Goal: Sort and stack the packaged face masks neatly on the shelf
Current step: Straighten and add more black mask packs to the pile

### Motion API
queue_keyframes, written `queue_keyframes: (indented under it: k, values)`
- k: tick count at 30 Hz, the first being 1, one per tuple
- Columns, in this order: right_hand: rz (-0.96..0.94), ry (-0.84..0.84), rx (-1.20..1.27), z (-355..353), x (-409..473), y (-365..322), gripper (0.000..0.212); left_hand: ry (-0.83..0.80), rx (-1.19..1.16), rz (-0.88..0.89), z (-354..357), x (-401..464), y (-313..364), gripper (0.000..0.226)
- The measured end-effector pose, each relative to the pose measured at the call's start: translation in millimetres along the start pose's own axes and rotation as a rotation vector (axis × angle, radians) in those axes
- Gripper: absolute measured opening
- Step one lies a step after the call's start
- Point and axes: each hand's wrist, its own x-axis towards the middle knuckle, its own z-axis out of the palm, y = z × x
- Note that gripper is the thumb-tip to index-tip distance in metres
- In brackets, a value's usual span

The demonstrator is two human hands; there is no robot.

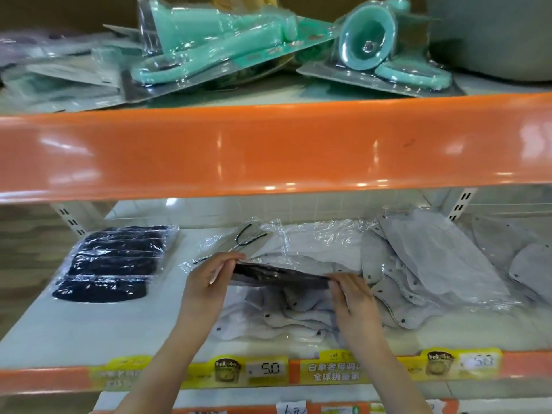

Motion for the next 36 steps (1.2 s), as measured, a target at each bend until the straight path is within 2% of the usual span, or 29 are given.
queue_keyframes:
  k: [6, 10, 13, 14, 16, 19, 22, 25, 29, 32, 36]
  values:
    - [-0.032, -0.128, -0.174, 7, 5, 1, 0.031, -0.087, 0.166, -0.085, -13, 2, -25, 0.037]
    - [0.016, -0.133, -0.092, 7, 11, -22, 0.034, -0.233, 0.207, -0.087, -18, 4, -27, 0.032]
    - [0.093, -0.083, 0.047, 5, 21, -51, 0.023, -0.268, 0.226, -0.085, -23, 9, -28, 0.024]
    - [0.112, -0.072, 0.090, 5, 25, -61, 0.017, -0.255, 0.252, -0.068, -26, 11, -29, 0.028]
    - [0.150, -0.068, 0.161, 3, 32, -80, 0.020, -0.183, 0.257, -0.063, -35, 16, -28, 0.026]
    - [0.252, -0.061, 0.275, 6, 46, -104, 0.020, -0.054, 0.205, -0.118, -53, 24, -30, 0.031]
    - [0.380, -0.022, 0.420, 20, 55, -117, 0.021, -0.012, 0.128, -0.191, -74, 32, -36, 0.029]
    - [0.468, -0.102, 0.399, 37, 57, -125, 0.018, 0.040, -0.011, -0.277, -95, 35, -50, 0.022]
    - [0.497, -0.259, 0.316, 66, 55, -132, 0.021, 0.108, -0.101, -0.363, -124, 32, -69, 0.014]
    - [0.361, -0.274, 0.004, 96, 50, -135, 0.031, 0.100, -0.119, -0.366, -146, 28, -80, 0.022]
    - [-0.097, -0.119, -0.307, 139, 35, -145, 0.041, 0.060, -0.183, -0.418, -173, 27, -87, 0.017]
